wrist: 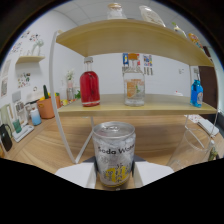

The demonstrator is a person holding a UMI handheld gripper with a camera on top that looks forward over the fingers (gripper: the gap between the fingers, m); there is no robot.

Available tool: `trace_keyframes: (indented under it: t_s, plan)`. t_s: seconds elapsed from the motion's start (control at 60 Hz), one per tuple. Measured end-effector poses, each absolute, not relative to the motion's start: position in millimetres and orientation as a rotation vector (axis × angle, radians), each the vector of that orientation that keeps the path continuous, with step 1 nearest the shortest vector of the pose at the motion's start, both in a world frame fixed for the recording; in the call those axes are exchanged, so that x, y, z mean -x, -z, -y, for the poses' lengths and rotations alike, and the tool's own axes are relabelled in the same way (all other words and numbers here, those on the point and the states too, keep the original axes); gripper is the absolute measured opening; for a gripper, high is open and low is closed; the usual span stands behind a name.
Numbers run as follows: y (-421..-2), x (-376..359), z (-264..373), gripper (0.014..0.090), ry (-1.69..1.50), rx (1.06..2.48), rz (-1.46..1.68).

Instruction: Make me a cup of Mojito.

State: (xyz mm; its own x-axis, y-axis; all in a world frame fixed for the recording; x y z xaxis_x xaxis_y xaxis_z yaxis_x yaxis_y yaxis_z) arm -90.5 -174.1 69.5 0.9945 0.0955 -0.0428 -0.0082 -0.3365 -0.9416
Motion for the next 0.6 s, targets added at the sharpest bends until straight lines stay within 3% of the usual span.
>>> trace_keyframes:
  t_s: [0.25,0.35,0.4,0.433,0.467,0.6]
  plan:
    - [-64.5,92.6,180.5,0.0550,-0.067,1.928,0.040]
    - [-63.1,95.8,184.9,0.0650,-0.087,1.962,0.053]
    - [-63.1,96.9,188.8,0.0863,-0.093,1.994,0.053]
    - [-67.1,96.4,192.2,0.0829,-0.098,2.008,0.046]
    - [-74.2,94.8,196.0,0.0858,-0.103,2.014,0.030]
    - [-107.8,93.9,218.7,0.0850,-0.138,2.048,0.032]
